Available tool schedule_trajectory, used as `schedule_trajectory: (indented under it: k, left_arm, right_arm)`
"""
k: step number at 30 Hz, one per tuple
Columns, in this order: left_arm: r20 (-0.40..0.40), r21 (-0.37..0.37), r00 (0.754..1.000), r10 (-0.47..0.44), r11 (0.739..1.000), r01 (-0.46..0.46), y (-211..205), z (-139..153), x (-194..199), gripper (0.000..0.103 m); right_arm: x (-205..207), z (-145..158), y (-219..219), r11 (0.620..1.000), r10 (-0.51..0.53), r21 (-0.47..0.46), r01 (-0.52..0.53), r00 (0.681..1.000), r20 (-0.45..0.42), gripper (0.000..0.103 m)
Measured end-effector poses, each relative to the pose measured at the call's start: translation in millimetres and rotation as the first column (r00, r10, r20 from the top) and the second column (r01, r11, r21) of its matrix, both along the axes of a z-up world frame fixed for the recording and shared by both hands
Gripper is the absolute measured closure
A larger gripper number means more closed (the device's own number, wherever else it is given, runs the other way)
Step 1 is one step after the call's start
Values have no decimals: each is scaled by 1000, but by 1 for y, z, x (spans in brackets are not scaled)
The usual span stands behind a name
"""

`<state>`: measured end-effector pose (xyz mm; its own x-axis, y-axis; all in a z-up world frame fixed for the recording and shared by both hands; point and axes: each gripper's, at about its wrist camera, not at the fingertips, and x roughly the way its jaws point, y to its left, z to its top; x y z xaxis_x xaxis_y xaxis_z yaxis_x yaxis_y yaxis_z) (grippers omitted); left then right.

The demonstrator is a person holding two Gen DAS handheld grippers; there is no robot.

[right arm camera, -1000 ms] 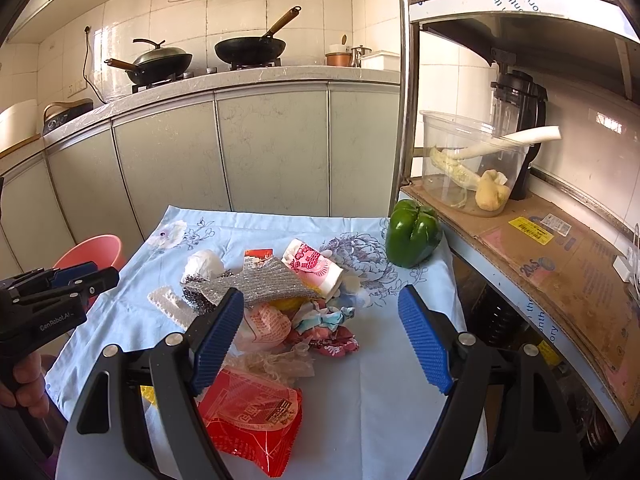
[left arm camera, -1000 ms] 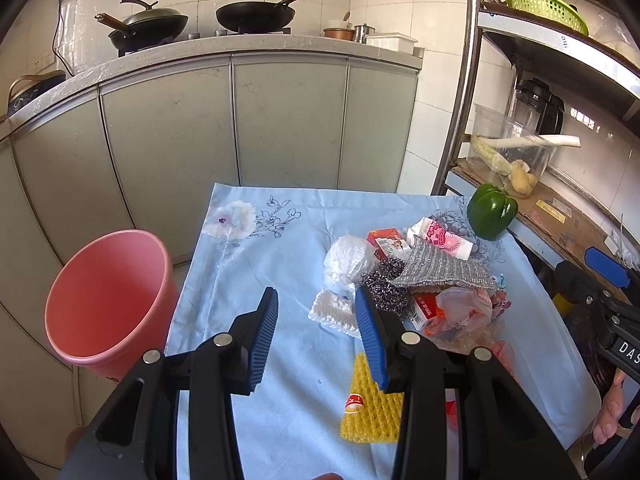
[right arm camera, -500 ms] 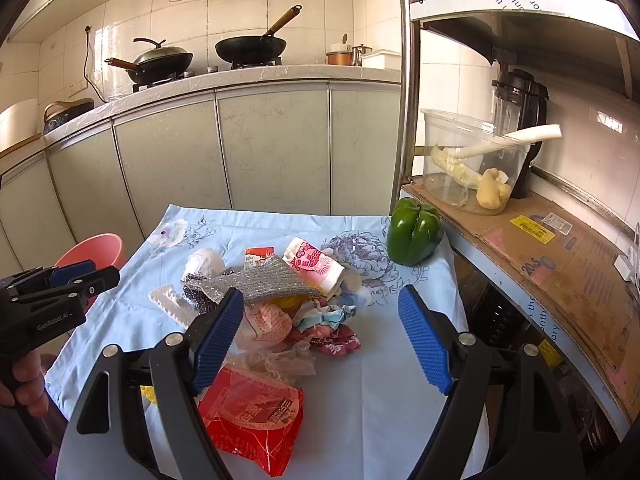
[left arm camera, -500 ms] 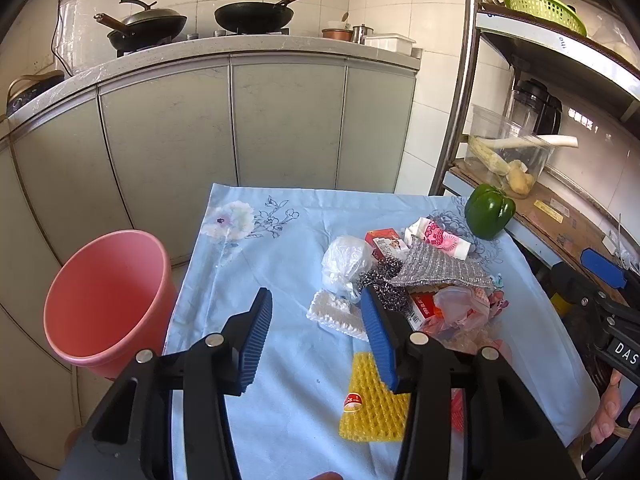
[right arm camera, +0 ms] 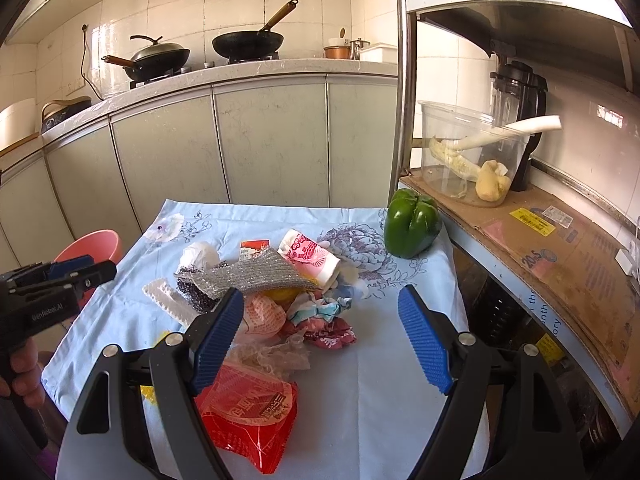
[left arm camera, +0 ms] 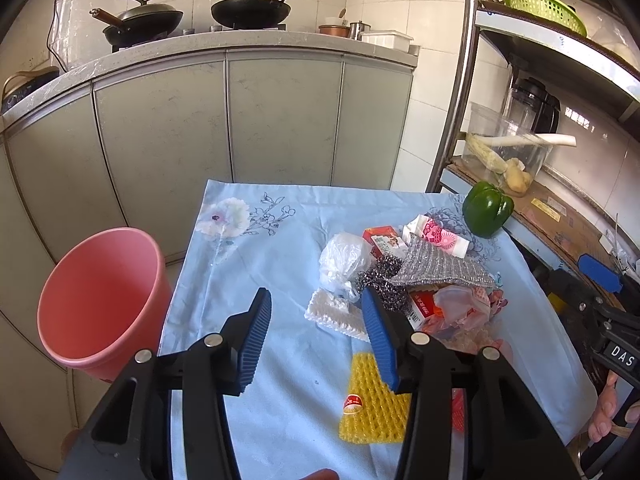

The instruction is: Collect trash

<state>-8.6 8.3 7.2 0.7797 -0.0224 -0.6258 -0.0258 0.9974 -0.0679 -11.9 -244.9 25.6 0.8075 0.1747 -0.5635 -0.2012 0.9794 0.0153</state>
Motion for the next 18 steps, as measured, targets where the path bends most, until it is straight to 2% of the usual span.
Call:
schedule_trajectory:
  k: [5, 14, 18]
  left_arm:
    - [-12, -39, 1000, -22, 999, 22, 16, -2, 2, 56]
    - [-120, -69, 988, -95, 994, 88, 38, -27, -1, 56]
    - [-145, -127, 980, -137, 985, 118, 38, -34, 5, 56]
  right_arm:
    - [-4, -5, -7, 1000, 1, -14, -2, 1000, -19, 23]
    - [-15, -20, -15, 999, 43, -16, -44, 996, -75, 23]
    - [-15, -25, -16, 998, 63, 5, -63, 993, -96, 23]
